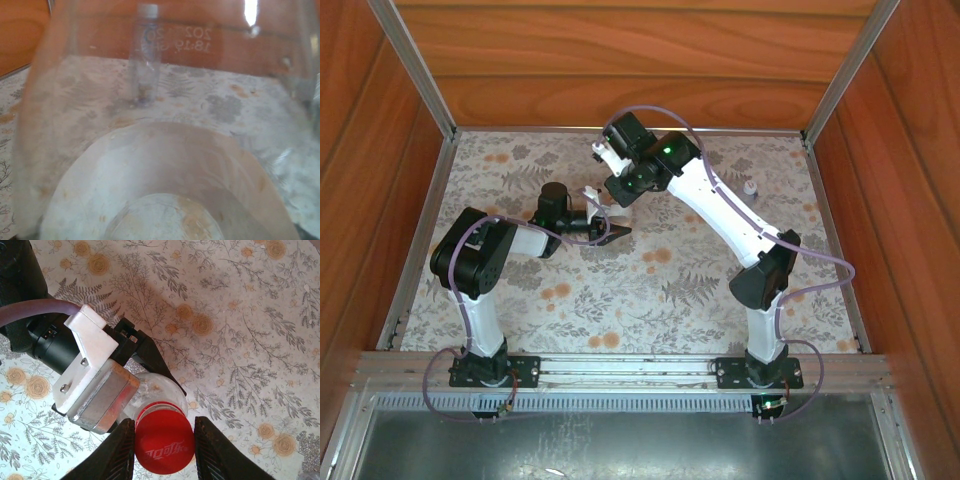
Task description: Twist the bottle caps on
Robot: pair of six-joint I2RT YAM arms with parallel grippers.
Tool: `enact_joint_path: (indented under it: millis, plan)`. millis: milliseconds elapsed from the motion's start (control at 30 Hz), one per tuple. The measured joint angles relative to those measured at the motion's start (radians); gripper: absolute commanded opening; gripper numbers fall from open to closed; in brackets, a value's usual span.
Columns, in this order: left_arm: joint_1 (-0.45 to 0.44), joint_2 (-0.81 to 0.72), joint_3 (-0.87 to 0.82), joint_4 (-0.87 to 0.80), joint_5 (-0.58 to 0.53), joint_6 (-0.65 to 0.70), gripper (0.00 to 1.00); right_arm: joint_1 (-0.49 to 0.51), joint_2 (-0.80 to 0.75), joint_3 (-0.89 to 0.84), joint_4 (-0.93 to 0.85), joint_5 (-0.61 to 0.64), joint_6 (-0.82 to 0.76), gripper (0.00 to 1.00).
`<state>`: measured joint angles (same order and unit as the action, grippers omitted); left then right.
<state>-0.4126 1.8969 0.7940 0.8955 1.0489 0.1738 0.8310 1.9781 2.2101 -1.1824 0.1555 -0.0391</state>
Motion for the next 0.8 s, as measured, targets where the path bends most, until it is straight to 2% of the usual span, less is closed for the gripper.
enact_joint_path:
  millis: [367,800]
  plan:
    - [0.0,0.0,0.0,0.0,0.0,0.0,0.58,-0.008,0.03,0.054,-0.04,-0.031,0.03,0.34]
    - [0.0,0.0,0.0,0.0,0.0,0.0,0.58,-0.023,0.122,0.219,-0.154,-0.082,0.063,0.33]
